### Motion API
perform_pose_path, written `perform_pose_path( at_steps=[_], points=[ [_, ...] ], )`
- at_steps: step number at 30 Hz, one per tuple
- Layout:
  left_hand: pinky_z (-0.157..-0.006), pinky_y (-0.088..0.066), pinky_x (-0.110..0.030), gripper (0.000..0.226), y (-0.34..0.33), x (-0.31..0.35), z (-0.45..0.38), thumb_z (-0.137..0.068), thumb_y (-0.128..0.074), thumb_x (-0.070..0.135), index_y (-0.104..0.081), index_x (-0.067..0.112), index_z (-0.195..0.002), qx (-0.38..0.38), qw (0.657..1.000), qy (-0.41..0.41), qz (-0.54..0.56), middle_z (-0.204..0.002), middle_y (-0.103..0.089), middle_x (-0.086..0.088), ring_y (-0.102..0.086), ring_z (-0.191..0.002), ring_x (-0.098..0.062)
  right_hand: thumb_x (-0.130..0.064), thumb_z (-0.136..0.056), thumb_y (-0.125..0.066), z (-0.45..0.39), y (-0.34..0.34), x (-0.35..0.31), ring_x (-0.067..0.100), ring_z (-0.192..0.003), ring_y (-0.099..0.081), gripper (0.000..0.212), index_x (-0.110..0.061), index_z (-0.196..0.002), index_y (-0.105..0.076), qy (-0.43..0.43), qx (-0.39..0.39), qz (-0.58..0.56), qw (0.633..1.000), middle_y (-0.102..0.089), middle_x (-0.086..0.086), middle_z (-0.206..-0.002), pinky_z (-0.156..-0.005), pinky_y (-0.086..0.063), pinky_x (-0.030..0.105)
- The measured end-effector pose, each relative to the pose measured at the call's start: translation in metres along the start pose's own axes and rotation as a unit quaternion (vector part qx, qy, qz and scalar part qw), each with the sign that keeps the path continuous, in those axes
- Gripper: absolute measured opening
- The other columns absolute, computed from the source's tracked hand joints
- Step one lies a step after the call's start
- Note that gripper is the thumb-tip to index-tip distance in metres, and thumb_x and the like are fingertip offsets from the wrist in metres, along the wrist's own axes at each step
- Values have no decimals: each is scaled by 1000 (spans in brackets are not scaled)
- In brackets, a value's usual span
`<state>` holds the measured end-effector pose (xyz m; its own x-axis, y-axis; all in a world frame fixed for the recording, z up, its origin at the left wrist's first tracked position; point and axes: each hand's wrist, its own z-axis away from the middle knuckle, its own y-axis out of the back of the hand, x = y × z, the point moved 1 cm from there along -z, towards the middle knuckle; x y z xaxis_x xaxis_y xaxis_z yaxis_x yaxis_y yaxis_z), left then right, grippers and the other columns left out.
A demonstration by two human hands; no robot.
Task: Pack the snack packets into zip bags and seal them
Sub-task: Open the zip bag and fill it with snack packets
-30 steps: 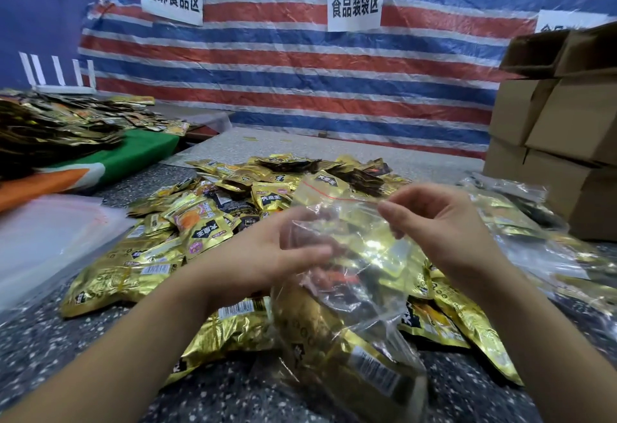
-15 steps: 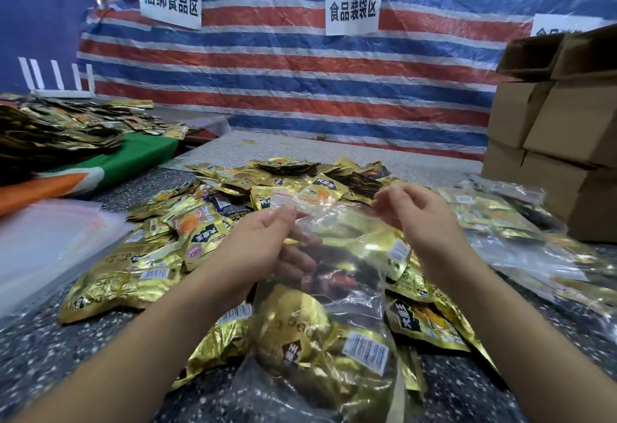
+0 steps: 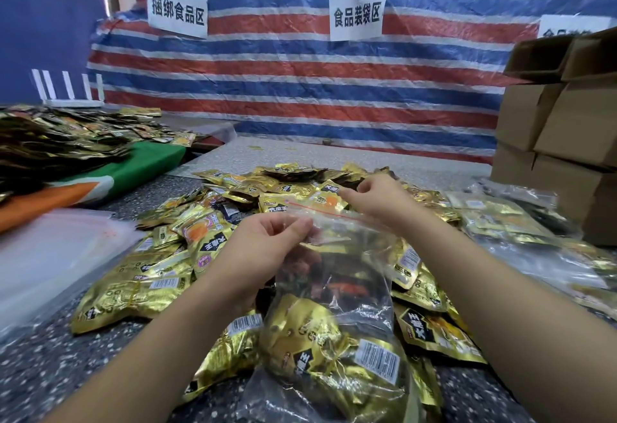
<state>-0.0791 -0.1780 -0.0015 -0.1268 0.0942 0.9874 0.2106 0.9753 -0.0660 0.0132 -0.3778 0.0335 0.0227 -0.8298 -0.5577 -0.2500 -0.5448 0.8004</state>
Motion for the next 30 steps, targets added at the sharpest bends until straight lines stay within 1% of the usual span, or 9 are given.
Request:
perform_pose_path(
  at_steps=[5, 7, 9, 11, 16, 20, 23, 26, 30],
  points=[
    [-44, -46, -16, 20, -1, 3, 3, -78, -67, 32, -77, 16, -71, -34, 999, -28, -5, -64, -71, -9, -64, -50, -12, -72, -84, -57, -12, -3, -12, 19, -77, -57, 71, -6, -111, -58, -55, -66, 92, 992, -64, 12, -110, -52, -36, 29],
    [-43, -46, -16, 19, 0, 2, 2, -81, -67, 29, -76, 13, -74, -34, 999, -30, -2, -63, -70, -7, -64, -50, -11, -74, -81, -60, -12, -4, -10, 27, -102, -60, 90, -3, -135, -49, -78, -94, 84, 989, -57, 14, -134, -60, -43, 33],
    [-44, -46, -16, 19, 1, 1, 0, -88, -66, 24, -75, 11, -76, -29, 999, -35, -13, -63, -70, -5, -64, -51, -10, -72, -78, -65, -13, -6, -7, 27, -108, -59, 92, -4, -138, -49, -81, -99, 39, 991, -53, 13, -139, -73, -47, 34],
    [-46, -46, -17, 20, 0, 0, -1, -90, -65, 22, -74, 11, -76, -26, 999, -40, -21, -63, -69, -5, -64, -52, -11, -68, -75, -72, -14, -7, -5, 20, -93, -58, 84, -9, -131, -53, -72, -72, 0, 995, -51, 11, -138, -68, -48, 31],
    [-48, -48, -19, 22, 0, -2, -2, -92, -63, 22, -72, 10, -77, -31, 999, -38, -17, -64, -69, -11, -63, -54, -15, -52, -73, -83, -14, -15, -4, 15, -92, -52, 86, -11, -138, -43, -44, -35, -93, 994, -52, 4, -127, -63, -39, 26],
    [-47, -47, -20, 23, 0, -2, -2, -85, -65, 31, -72, 12, -75, -34, 999, -33, -12, -66, -68, -11, -62, -53, -15, -33, -77, -86, -13, -14, -6, 13, -88, -56, 61, -23, -119, -43, -24, 12, -201, 979, -54, 1, -113, -60, -42, 27],
    [-47, -47, -21, 22, -1, -3, -2, -85, -64, 32, -71, 13, -76, -34, 999, -31, -14, -67, -69, -9, -62, -52, -14, -18, -79, -84, -10, -13, -6, 26, -103, -61, 69, -20, -135, -42, -23, -1, -275, 961, -52, 10, -122, -86, -55, 40],
    [-51, -50, -23, 22, -1, -4, -3, -91, -63, 25, -72, 14, -74, -35, 999, -33, -17, -72, -71, -8, -64, -56, -15, -2, -81, -78, -6, -13, -6, 34, -109, -65, 75, -1, -145, -37, -51, -59, -403, 912, -56, 21, -127, -101, -52, 47],
    [-53, -51, -21, 21, 0, -3, -3, -94, -61, 20, -70, 12, -77, -35, 998, -42, -18, -78, -71, -4, -65, -59, -13, 4, -88, -67, 0, -2, -7, 20, -73, -75, 17, 8, -104, -60, -83, -74, -506, 855, -71, 18, -92, -72, -62, 31]
  ],
)
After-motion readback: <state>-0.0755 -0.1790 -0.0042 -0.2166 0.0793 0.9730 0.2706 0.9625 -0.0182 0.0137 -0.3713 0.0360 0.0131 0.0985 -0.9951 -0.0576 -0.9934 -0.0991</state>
